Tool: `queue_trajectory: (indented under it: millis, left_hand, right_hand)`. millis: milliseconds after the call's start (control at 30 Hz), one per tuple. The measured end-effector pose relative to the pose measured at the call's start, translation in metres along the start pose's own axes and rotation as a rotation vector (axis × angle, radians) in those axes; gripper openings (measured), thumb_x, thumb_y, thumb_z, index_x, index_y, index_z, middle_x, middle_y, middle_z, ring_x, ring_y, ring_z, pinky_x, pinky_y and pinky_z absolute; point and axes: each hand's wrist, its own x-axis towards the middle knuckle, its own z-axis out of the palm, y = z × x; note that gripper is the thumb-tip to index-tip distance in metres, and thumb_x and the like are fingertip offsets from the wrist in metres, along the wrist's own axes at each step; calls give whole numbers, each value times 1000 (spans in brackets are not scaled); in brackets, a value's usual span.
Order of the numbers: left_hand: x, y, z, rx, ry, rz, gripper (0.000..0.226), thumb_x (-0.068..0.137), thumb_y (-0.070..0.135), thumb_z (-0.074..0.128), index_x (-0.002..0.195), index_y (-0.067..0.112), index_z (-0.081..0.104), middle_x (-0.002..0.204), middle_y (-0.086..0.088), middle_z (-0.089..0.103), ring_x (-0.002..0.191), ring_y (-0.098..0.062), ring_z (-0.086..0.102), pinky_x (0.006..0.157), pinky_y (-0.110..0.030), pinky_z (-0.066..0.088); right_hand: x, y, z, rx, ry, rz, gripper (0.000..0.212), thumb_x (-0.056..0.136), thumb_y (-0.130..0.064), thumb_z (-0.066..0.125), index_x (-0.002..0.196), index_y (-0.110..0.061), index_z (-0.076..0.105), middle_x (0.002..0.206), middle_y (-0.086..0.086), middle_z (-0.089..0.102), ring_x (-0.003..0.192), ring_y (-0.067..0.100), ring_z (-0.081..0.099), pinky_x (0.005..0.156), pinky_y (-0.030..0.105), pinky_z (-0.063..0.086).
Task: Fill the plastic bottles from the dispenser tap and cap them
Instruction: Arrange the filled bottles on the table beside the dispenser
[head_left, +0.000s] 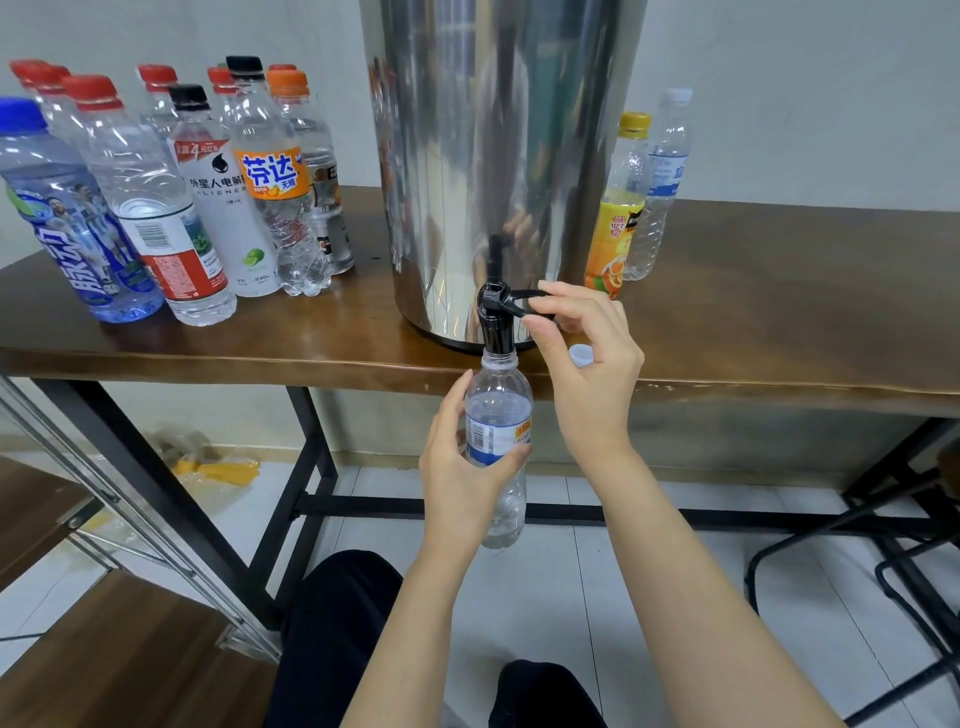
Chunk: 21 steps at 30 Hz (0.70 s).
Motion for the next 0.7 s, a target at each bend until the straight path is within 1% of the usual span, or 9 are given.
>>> queue_trajectory:
  millis: [100,267,433,567,700]
  left_hand:
    - [0,0,0,-1,-1,-3,89,69,16,89,140,46,44,139,8,57,129,-17,55,104,-47,49]
    - [0,-2,0,-5,-6,-6,90,69,15,89,140,45,43,141,7,56,130,-17,53,104,-47,49]
    - [0,-4,0,-2,-4,-1,90,69,18,89,143,41,44,141,8,56,131,-16,53,105,-47,49]
    - [0,-4,0,3,-8,-1,90,70,14,89,144,37,44,141,7,56,131,-16,53,105,-46,49]
    - [0,-5,0,-3,-7,-8,90,70,13,89,143,39,44,140,7,56,131,-17,53,104,-47,49]
  right_hand:
    - [0,0,0,-5,3,0,14,91,-24,68,97,-12,73,109,-6,67,106,0,58,84,52,51]
    - [-1,0,0,-4,7,15,15,91,-25,67,98,-13,73,109,-6,67,106,3,59,85,52,51]
    - [-1,0,0,7,7,21,13,91,-25,67,99,-15,73,109,-8,67,106,0,58,84,52,51]
    - [-1,0,1,9,4,14,10,91,-25,67,99,-21,70,110,-8,67,106,6,60,85,52,51]
    - [-2,1,1,0,6,14,11,91,-24,68,99,-17,71,110,-7,67,105,7,61,85,51,51]
